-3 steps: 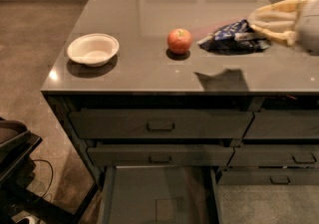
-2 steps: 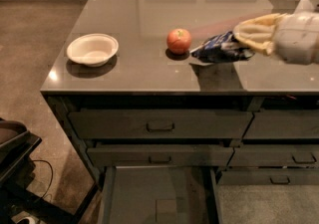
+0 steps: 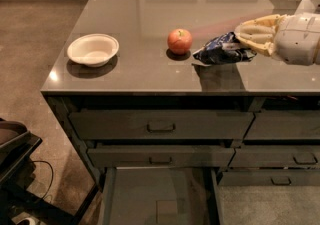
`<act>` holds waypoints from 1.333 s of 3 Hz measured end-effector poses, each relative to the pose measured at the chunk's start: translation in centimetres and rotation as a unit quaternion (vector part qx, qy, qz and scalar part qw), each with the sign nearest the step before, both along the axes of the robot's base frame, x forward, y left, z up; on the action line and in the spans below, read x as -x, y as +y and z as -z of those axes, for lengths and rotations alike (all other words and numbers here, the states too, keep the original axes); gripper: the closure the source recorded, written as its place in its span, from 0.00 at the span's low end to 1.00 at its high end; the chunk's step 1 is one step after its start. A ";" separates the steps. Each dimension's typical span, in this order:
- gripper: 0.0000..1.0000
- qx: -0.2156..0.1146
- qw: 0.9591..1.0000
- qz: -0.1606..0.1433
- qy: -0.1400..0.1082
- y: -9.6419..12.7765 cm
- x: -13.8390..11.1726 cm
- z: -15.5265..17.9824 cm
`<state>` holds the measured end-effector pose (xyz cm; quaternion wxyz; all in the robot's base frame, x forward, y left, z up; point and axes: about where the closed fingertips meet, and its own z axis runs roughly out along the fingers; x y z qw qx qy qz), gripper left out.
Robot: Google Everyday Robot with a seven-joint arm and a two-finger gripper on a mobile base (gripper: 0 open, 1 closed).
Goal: Pick blue chip bag from bottom drawer and place on counter
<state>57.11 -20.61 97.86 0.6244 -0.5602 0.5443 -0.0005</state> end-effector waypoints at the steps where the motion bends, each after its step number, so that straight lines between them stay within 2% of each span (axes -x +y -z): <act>1: 0.35 0.000 1.000 0.000 0.000 0.0 0.0 0.0; 2: 0.11 0.000 1.000 0.000 0.000 0.0 0.0 0.0; 3: 0.00 0.000 1.000 0.000 0.000 0.0 0.0 0.0; 4: 0.00 0.000 1.000 0.000 0.000 0.0 0.0 0.0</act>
Offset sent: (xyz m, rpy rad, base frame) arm 0.0000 0.0000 0.0000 0.0000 0.0000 0.0000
